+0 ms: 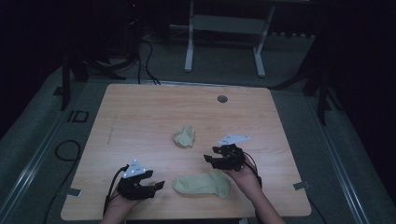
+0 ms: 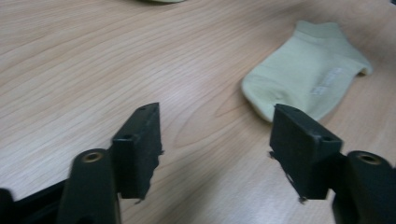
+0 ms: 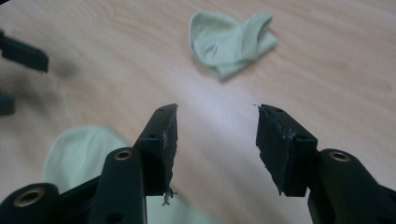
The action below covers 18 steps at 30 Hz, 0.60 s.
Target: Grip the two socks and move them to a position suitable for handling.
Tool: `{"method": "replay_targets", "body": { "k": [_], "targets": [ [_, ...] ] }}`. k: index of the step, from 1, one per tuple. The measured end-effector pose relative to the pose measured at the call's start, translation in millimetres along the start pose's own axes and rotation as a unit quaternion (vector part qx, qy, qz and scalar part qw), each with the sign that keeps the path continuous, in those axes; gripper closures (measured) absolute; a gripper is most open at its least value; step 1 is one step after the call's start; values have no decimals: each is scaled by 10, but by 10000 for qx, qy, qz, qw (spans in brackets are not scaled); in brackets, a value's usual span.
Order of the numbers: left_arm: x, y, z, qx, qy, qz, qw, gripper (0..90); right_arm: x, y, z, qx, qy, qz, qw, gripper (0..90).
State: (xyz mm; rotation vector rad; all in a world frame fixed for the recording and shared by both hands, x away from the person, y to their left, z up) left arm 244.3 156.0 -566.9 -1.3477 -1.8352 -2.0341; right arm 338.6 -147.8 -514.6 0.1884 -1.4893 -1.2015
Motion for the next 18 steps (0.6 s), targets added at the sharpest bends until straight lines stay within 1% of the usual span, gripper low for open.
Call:
{"method": "replay_targets", "body": {
  "k": [1, 2, 3, 4, 5, 6, 7, 8, 9, 10, 11, 12, 13, 14, 15, 17, 18],
  "targets": [
    [4, -5, -2, 66, 1, -24, 10000, 301, -47, 49, -10, 17, 12, -2, 10000, 478],
    [4, -5, -2, 66, 1, -24, 10000, 272, -47, 49, -10, 17, 12, -2, 10000, 478],
    [4, -5, -2, 66, 1, -24, 10000, 272, -94, 99, -19, 18, 17, 14, 10000, 478],
    [15, -21, -24, 103, 28, -94, 9999, 259, -202, 211, -45, 85, -9, 51, 10000, 472],
    [13, -26, -30, 108, 43, -85, 9999, 250, -248, 260, -58, 90, -1, 45, 9999, 471],
    [8, -30, -31, 97, 61, -73, 9999, 247, -295, 307, -71, 92, 21, 32, 9999, 470],
    [3, -33, -27, 110, 86, -51, 9999, 220, -346, 352, -84, 95, 47, 31, 9999, 453],
    [3, -33, -27, 110, 86, -51, 9999, 198, -346, 352, -84, 95, 47, 31, 9999, 453],
    [3, -33, -27, 110, 86, -51, 9999, 198, -399, 394, -97, 99, 45, 23, 9999, 453],
    [-2, -44, -3, 197, 39, -72, 9998, 168, -508, 472, -116, 145, 82, -4, 9999, 427],
    [-2, -51, 22, 263, 51, -70, 9996, 166, -567, 505, -125, 166, 71, 33, 9998, 425],
    [-2, -51, 22, 263, 51, -70, 9996, 154, -628, 537, -143, 192, 24, 67, 9998, 419],
    [-1, -54, 30, 268, 69, -69, 9996, 154, -628, 537, -143, 192, 24, 67, 9998, 419],
    [0, -57, 36, 252, 76, -59, 9996, 150, -686, 567, -158, 192, 24, 101, 9998, 419],
    [-1, -63, 38, 229, 99, -72, 9997, 150, -799, 620, -187, 199, -35, 165, 9997, 413],
    [-4, -66, 35, 184, 132, -57, 9997, 150, -916, 661, -227, 195, -80, 255, 9995, 405],
    [-4, -66, 35, 184, 132, -57, 9997, 150, -974, 677, -250, 185, -148, 308, 9992, 398]
  ]
}}
Point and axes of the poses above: each handheld gripper's, and its own axes: x roughly backward along the jaws, y roughly out of its top, z roughly to its left, the point moved 2 cm from there along -x, roughly forward along the jaws, and after that the axes turned 9 degrees about y, right-handed, at the moved point
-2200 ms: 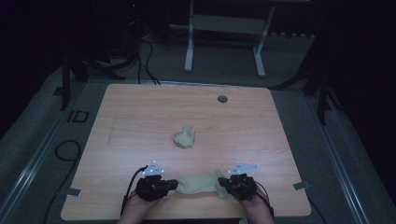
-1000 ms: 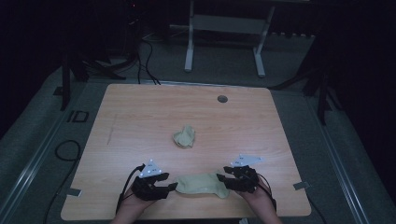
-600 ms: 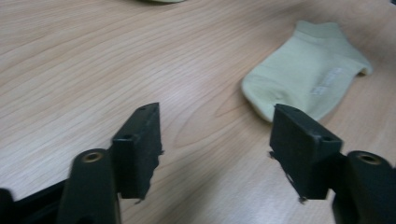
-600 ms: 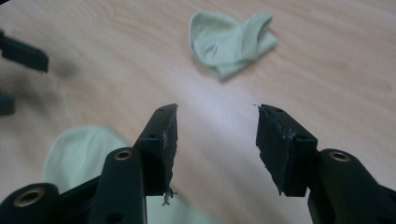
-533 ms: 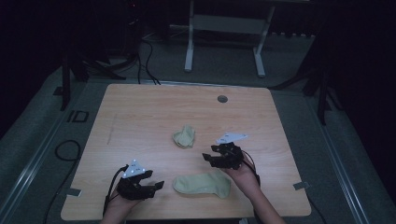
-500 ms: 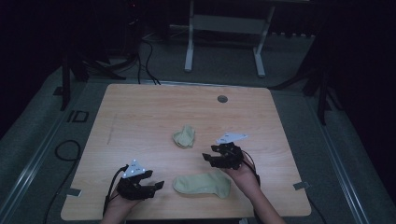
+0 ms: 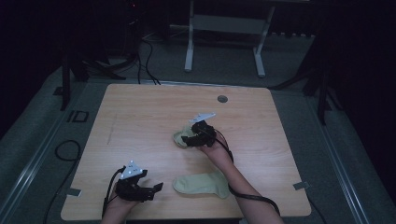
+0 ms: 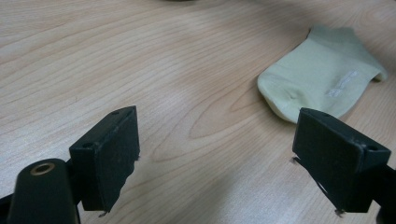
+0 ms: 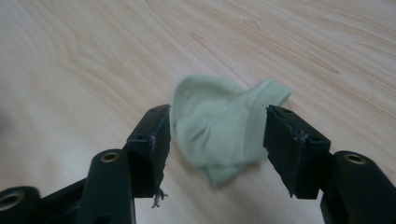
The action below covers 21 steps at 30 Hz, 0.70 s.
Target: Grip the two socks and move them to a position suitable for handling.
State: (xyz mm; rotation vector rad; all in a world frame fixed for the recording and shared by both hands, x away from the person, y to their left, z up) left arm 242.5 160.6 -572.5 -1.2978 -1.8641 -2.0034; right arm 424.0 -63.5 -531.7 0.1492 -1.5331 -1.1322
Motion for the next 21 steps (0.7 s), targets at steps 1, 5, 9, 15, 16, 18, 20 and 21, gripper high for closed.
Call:
{"method": "replay_targets", "body": {
  "k": [1, 5, 9, 15, 16, 18, 20, 21],
  "targets": [
    [-3, -5, -5, -35, 45, 1, 10000, 150, -56, 15, -23, -42, -28, 43, 10000, 391],
    [-13, -14, -11, -75, 58, 32, 9999, 150, -200, 37, -94, -208, -130, 112, 9996, 374],
    [-19, -25, 1, -59, 43, 63, 10000, 150, -390, 15, -165, -256, -257, 304, 9989, 328],
    [-16, -27, 14, -33, 58, 55, 10000, 150, -505, -47, -164, -273, -304, 351, 9985, 314],
    [-19, -28, 17, -13, 47, 60, 10000, 150, -505, -52, -154, -247, -307, 355, 9986, 330],
    [-22, -27, 25, 5, 55, 62, 10000, 150, -497, -69, -139, -228, -245, 309, 9990, 410],
    [-20, -24, 28, 1, 71, 63, 10000, 150, -485, -75, -120, -130, -147, 284, 9994, 551],
    [-18, -22, 27, 3, 65, 60, 10000, 150, -484, -77, -103, -100, -100, 277, 9995, 605]
  ]
}}
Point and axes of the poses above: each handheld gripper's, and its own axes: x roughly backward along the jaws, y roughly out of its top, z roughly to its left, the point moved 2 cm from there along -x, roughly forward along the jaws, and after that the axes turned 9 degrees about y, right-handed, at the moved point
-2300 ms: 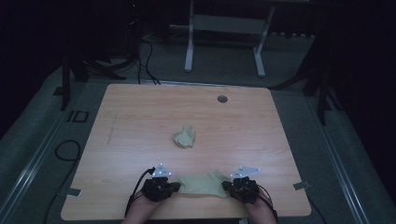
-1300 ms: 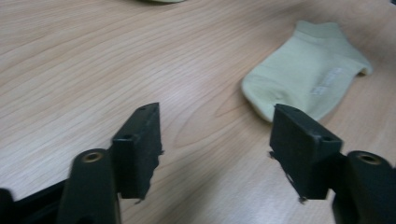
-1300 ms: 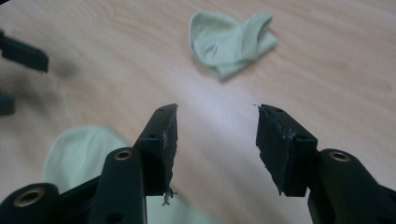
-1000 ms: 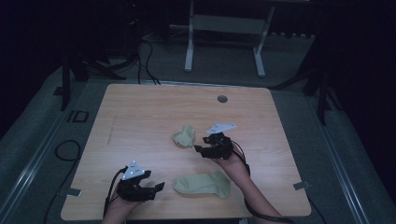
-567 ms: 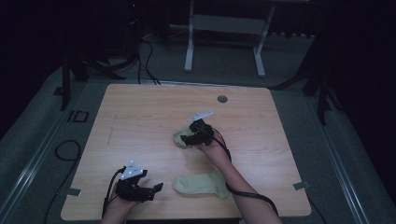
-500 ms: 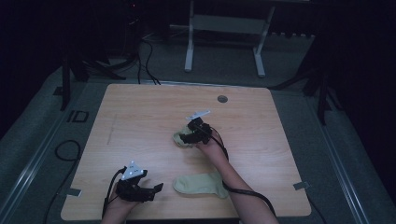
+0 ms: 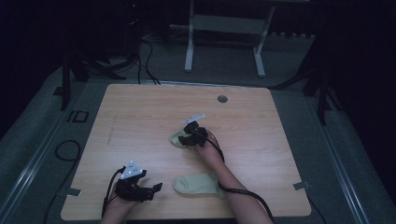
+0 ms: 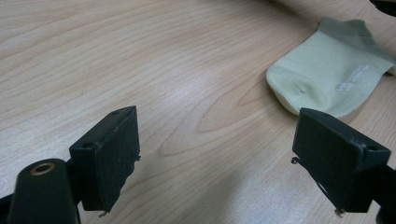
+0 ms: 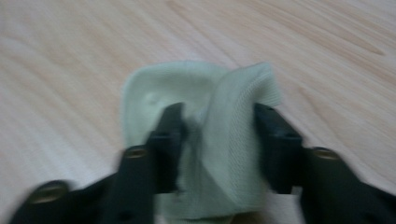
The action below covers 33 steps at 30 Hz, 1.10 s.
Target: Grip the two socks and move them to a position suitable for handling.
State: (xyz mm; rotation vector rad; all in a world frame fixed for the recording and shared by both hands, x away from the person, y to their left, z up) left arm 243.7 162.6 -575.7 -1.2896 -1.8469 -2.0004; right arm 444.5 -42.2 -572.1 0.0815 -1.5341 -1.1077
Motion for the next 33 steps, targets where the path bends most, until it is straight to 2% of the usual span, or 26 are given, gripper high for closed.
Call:
{"method": "replay_targets", "body": {
  "k": [2, 3, 6, 8, 10, 18, 21, 25, 33],
  "targets": [
    [3, 2, -3, -9, 7, 1, 10000, 150, -2, -4, 35, 45, 109, -12, 9999, 728],
    [3, 2, -5, -4, 3, -4, 10000, 150, -5, -7, 53, 47, 110, -26, 9999, 747],
    [1, 1, -3, -6, -4, -3, 10000, 150, -2, 11, 65, 0, 93, 44, 9999, 769],
    [3, 0, -2, -5, 8, -8, 10000, 150, 22, 31, 74, 45, -4, 134, 9999, 774],
    [6, -1, 0, -5, 5, -11, 10000, 150, 73, 40, 81, 8, 32, 109, 9999, 775],
    [5, 2, -8, -8, 34, 1, 10000, 150, 466, 45, 156, 170, 49, -128, 9998, 775],
    [0, 6, -16, 0, 31, 13, 10000, 150, 620, 4, 185, 143, 115, -234, 9996, 775],
    [-8, 5, -21, 7, 27, 31, 10000, 150, 825, -90, 221, 103, 218, -374, 9990, 775],
    [-1, 10, -21, 31, 48, 37, 10000, 150, 1138, -360, 288, 129, 194, -544, 9982, 774]
  ]
}}
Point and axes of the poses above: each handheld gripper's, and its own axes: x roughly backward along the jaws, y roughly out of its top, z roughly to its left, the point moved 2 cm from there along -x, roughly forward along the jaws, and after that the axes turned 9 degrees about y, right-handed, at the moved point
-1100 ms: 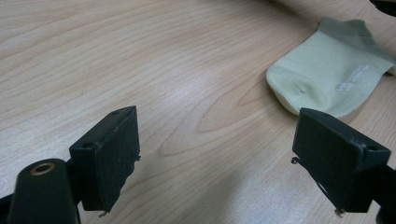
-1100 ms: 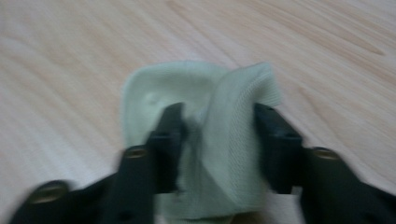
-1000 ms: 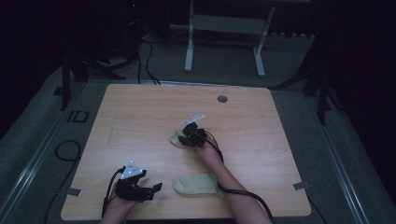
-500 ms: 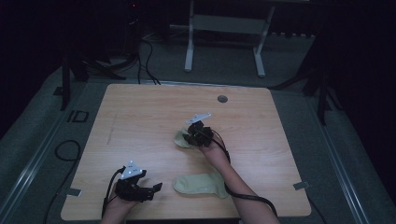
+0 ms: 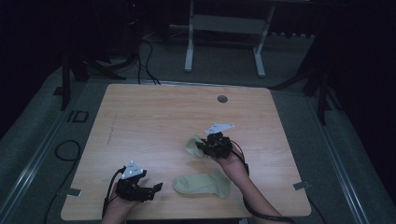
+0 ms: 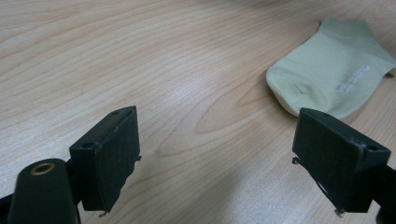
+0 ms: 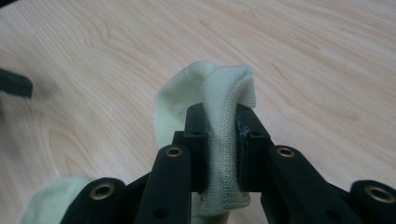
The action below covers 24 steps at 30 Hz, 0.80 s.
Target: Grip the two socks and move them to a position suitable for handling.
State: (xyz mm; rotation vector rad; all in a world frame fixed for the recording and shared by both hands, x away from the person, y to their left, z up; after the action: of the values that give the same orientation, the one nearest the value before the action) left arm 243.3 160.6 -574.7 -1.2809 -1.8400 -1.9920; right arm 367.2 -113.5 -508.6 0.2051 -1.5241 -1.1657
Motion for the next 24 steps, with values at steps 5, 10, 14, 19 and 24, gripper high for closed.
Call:
{"method": "replay_targets", "body": {
  "k": [5, 10, 14, 19, 24],
  "targets": [
    [-14, 2, -17, -46, -7, 32, 10000, 150, -17, -185, -12, -97, 21, 83, 9999, 773],
    [-39, 23, -47, -57, -42, 38, 10000, 151, -155, -330, -95, -159, -1, 230, 9996, 772],
    [-61, 27, -60, -97, -61, 79, 9999, 151, -270, -416, -204, -208, -130, 420, 9988, 764],
    [-88, 50, -56, -127, -77, 131, 9998, 151, -334, -491, -285, -233, -171, 461, 9985, 734],
    [-131, 117, -68, -138, -153, 171, 9996, 151, -335, -472, -302, -253, -168, 529, 9981, 613]
  ]
}}
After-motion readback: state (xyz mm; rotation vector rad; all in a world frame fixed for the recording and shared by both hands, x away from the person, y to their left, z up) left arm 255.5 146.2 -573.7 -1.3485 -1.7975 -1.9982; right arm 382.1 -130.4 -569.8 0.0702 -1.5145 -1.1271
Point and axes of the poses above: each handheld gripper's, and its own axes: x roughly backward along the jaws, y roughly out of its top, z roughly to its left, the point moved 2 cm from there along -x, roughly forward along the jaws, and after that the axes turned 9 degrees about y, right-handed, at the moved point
